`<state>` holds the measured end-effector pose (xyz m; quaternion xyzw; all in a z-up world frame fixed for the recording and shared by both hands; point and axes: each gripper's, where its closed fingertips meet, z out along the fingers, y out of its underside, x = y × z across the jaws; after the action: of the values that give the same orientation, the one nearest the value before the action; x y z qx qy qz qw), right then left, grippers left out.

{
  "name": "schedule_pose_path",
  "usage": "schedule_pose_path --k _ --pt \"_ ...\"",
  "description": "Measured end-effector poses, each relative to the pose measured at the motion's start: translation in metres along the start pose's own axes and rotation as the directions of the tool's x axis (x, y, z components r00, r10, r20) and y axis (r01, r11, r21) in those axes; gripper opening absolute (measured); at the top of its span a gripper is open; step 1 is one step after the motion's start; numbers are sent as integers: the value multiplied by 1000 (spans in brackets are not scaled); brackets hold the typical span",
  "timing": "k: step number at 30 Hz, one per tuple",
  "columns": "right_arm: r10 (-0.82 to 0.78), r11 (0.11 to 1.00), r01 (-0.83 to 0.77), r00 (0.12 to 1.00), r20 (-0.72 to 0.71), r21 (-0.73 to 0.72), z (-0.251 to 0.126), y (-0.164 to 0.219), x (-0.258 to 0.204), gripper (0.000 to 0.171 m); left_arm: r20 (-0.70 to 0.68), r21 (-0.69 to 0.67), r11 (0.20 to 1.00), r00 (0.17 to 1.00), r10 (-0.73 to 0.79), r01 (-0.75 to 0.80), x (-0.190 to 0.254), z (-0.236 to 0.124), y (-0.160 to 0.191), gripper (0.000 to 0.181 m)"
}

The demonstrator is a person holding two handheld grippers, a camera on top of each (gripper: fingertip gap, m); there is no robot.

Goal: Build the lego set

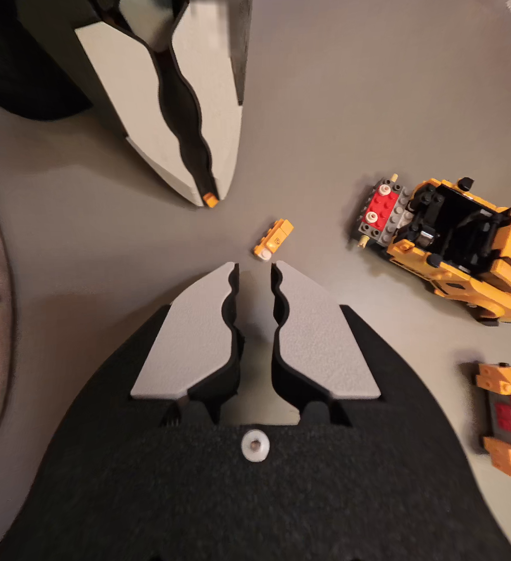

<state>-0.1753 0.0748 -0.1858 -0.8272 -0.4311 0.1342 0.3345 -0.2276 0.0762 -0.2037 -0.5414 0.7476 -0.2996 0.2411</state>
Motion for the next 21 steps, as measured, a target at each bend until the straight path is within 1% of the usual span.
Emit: schedule_pose_path --k 1,3,5,7,8,9,11,12,13,17,21 --pt "22 999 -22 1000 14 26 -2 -3 -3 20 12 41 999 1000 5 -5 -2 -3 -6 9" --pt "84 990 -90 995 60 106 -7 -14 -10 20 49 182 983 998 30 -38 -6 -14 -28 9" --pt "182 952 -215 970 160 219 -15 -32 -16 23 133 351 929 989 71 -114 -9 -33 -56 9" --pt "281 860 -385 905 321 333 -30 -54 -19 24 233 490 846 967 105 -210 -9 -56 -81 9" --pt "323 793 -484 849 418 370 -39 -65 -19 24 283 531 807 952 117 -257 -8 -66 -90 9" --pt "351 721 -577 782 515 384 -48 -74 -18 24 325 555 776 937 129 -299 -6 -73 -97 9" --pt "351 591 -715 646 678 375 -65 -87 -17 23 390 567 736 908 156 -370 -2 -81 -106 9" --pt "342 541 -762 586 734 356 -71 -92 -16 23 415 566 722 894 169 -399 1 -83 -109 9" --pt "339 510 -793 541 770 332 -73 -94 -17 23 437 563 709 881 180 -424 3 -84 -111 9" --pt "310 487 -836 437 844 253 -72 -98 -31 22 493 563 659 842 217 -499 14 -89 -121 9" --pt "241 444 -879 307 921 177 -81 -103 -40 17 506 574 629 831 232 -525 21 -93 -125 9"
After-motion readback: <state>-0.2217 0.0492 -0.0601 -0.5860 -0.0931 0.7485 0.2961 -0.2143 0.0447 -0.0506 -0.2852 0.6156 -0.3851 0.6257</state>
